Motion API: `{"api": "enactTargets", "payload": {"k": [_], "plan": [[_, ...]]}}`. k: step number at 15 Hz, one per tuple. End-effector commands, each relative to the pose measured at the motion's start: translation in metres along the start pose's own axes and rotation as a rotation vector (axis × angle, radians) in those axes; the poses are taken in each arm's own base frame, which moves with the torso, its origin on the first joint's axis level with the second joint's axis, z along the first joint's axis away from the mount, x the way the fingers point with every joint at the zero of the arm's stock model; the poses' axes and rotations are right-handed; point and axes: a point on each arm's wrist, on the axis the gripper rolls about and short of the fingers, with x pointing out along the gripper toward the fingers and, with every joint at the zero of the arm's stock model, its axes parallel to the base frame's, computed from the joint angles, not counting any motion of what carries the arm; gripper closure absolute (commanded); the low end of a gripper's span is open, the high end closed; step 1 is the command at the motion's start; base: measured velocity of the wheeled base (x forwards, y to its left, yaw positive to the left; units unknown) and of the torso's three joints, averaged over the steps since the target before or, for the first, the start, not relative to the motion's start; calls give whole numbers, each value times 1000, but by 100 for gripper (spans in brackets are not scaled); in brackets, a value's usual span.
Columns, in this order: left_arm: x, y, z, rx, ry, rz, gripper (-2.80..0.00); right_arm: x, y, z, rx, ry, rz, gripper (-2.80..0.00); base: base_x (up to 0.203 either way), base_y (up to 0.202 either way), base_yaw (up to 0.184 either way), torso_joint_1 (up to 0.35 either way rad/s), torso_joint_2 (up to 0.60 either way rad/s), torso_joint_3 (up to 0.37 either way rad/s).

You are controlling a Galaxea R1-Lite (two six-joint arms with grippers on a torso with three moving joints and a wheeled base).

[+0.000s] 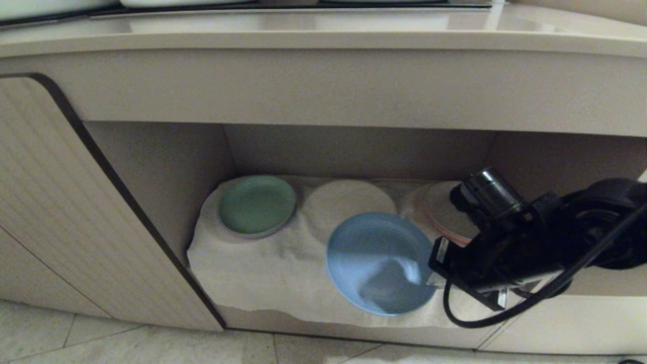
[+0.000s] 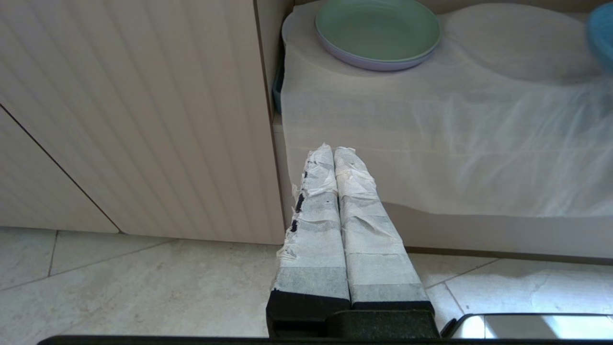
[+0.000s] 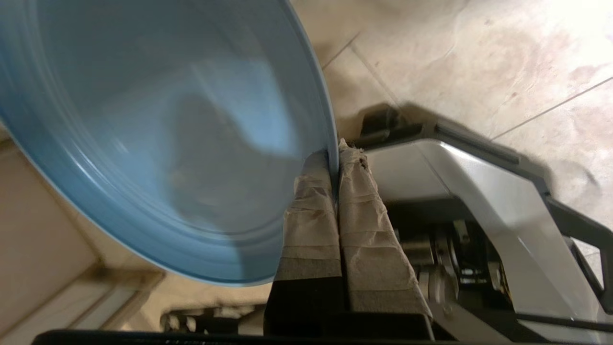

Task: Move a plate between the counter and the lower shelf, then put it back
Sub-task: Put the plate in the cupboard

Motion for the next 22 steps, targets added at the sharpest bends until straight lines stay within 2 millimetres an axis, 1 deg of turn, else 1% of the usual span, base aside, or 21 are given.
{"api": "enactTargets", "payload": {"k": [1, 6, 11, 15, 22], "plan": [[0, 0, 0, 0, 0, 0, 0, 12, 9, 0, 0, 4, -15, 0, 0, 0, 0, 0, 0, 0], [0, 0, 0, 0, 0, 0, 0, 27, 27, 9, 15, -47, -28, 0, 0, 0, 0, 0, 0, 0], [0, 0, 0, 0, 0, 0, 0, 47, 36, 14, 16, -68, -61, 0, 0, 0, 0, 0, 0, 0], [0, 0, 0, 0, 0, 0, 0, 53, 49, 22, 49, -88, -46, 0, 0, 0, 0, 0, 0, 0], [0, 0, 0, 0, 0, 0, 0, 70, 65, 32, 108, -125, -98, 0, 0, 0, 0, 0, 0, 0]]}}
